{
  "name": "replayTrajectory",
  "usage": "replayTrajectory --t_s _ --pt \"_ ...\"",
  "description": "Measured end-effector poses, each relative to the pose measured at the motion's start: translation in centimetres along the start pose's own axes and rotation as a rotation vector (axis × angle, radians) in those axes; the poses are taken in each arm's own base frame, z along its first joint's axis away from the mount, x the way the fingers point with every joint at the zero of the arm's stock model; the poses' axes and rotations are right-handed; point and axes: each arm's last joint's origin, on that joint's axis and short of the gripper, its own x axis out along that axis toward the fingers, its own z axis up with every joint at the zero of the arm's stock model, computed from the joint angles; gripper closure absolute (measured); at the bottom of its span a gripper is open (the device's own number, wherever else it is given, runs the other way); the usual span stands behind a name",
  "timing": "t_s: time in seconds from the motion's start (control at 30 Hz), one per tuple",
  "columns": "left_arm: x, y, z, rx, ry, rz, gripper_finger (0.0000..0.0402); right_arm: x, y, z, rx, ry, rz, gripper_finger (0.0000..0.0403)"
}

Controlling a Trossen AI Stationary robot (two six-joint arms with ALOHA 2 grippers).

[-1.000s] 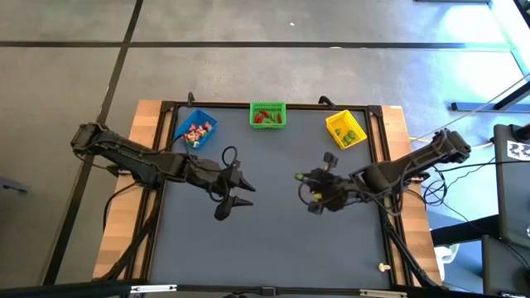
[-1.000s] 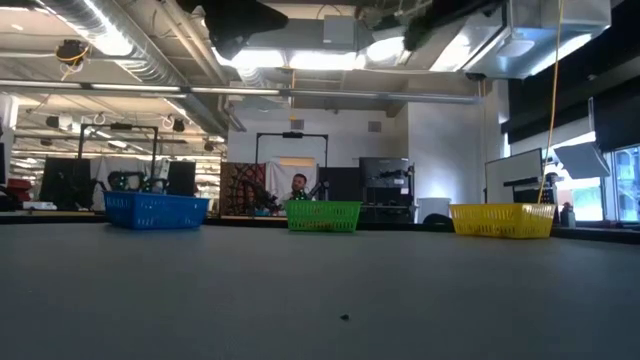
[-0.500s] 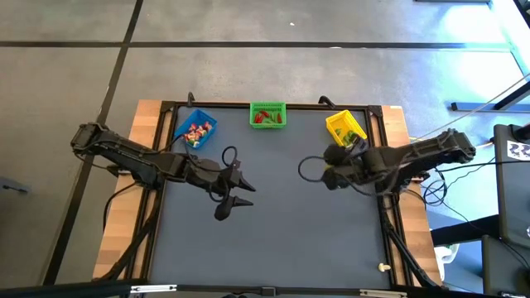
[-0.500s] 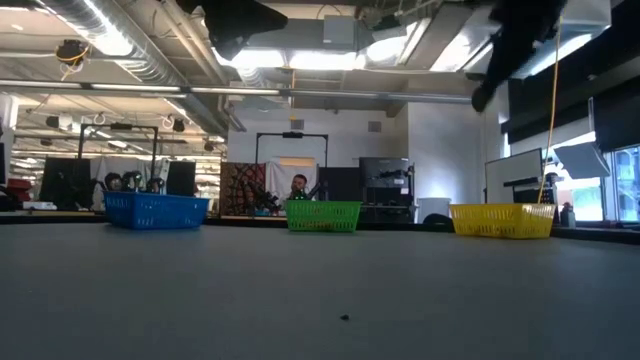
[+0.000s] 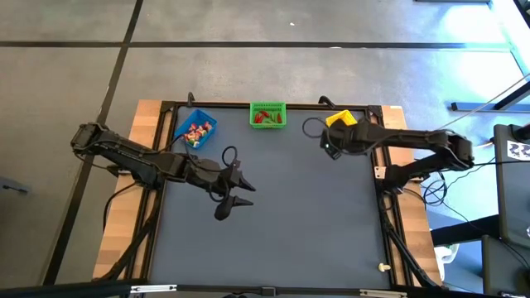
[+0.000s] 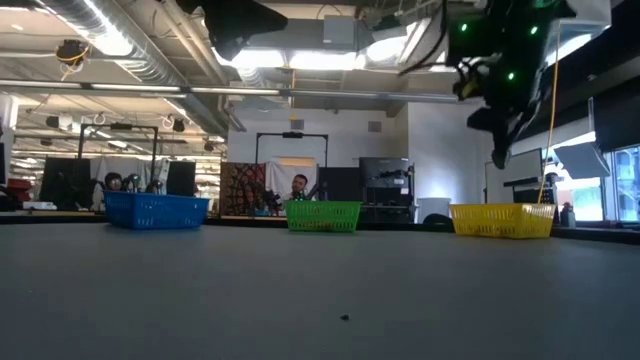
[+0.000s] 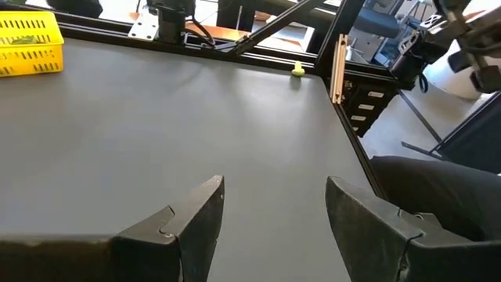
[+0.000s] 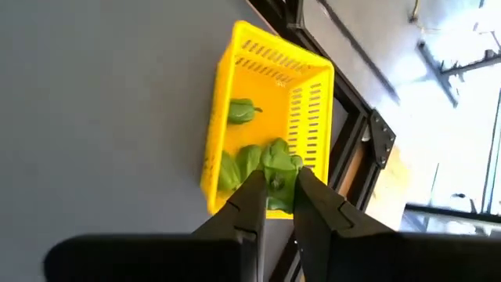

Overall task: Sort produce into baskets
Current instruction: Put the green chili pepper into the yellow bin

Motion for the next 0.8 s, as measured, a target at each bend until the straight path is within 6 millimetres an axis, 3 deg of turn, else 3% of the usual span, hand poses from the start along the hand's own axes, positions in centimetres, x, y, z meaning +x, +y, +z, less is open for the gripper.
replayTrajectory --t_s 0.43,0.63,0.8 --pt "0.0 0.1 0.0 -0.018 -0.006 0.028 0.0182 4.2 -3.8 2.1 0.074 0.11 0.098 0.0358" --pt "0.0 0.1 0.0 -0.023 -0.006 0.032 0.0182 5.3 -5.4 2.4 0.125 0.15 0.147 0.0358" --pt "0.0 0.1 0.0 -0.007 -0.007 0.036 0.0182 6.5 -5.4 1.8 0.162 0.184 0.213 0.0358"
